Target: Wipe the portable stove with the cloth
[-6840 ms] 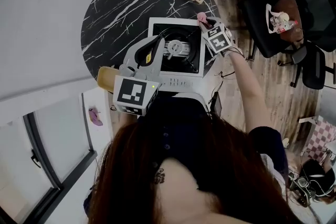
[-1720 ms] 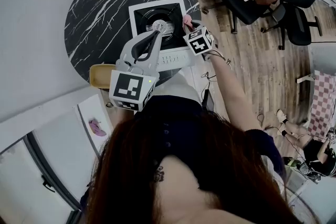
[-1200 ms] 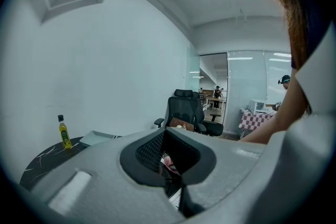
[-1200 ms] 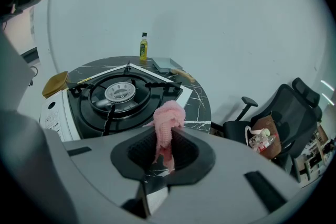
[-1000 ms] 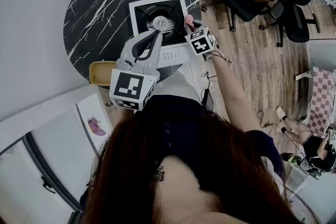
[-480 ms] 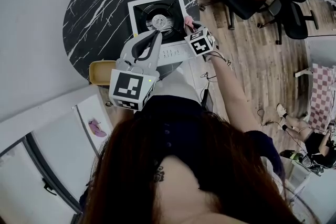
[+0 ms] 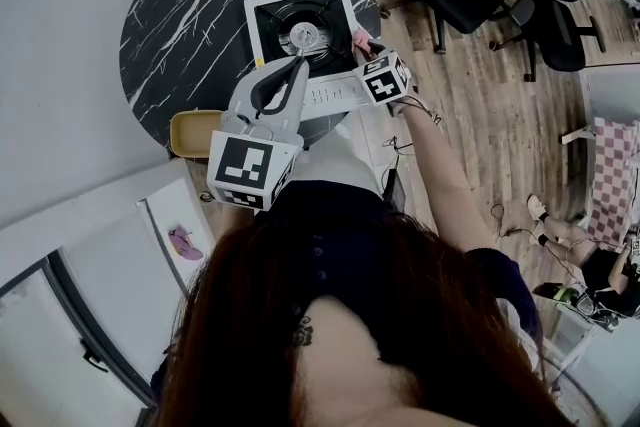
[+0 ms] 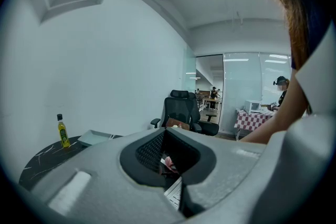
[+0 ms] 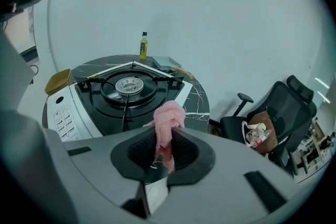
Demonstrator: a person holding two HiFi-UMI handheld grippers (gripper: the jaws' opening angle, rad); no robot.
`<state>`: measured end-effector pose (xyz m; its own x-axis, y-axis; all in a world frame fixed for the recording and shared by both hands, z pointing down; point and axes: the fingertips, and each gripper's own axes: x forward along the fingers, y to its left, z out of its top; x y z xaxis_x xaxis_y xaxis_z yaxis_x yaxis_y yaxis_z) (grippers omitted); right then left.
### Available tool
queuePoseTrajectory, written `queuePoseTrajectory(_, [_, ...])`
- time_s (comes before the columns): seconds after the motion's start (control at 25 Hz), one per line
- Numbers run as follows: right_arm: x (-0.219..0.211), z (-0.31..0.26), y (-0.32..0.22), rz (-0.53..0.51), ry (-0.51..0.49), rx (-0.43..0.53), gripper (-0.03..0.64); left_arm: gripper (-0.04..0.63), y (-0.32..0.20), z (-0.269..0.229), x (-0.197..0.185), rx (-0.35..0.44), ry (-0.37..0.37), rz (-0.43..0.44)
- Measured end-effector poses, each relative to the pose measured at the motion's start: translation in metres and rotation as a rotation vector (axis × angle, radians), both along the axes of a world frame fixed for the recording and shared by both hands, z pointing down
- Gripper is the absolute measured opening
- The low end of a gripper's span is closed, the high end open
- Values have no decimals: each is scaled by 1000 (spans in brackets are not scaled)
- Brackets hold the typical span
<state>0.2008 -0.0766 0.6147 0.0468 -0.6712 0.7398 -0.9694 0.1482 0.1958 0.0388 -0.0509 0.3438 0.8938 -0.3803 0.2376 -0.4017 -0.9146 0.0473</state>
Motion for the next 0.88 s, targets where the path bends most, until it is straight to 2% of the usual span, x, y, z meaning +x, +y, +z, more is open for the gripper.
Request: queuePoseTrajectory(0.88, [-7, 0, 21, 33, 7, -3, 58, 11, 16, 5, -13, -16, 2, 19])
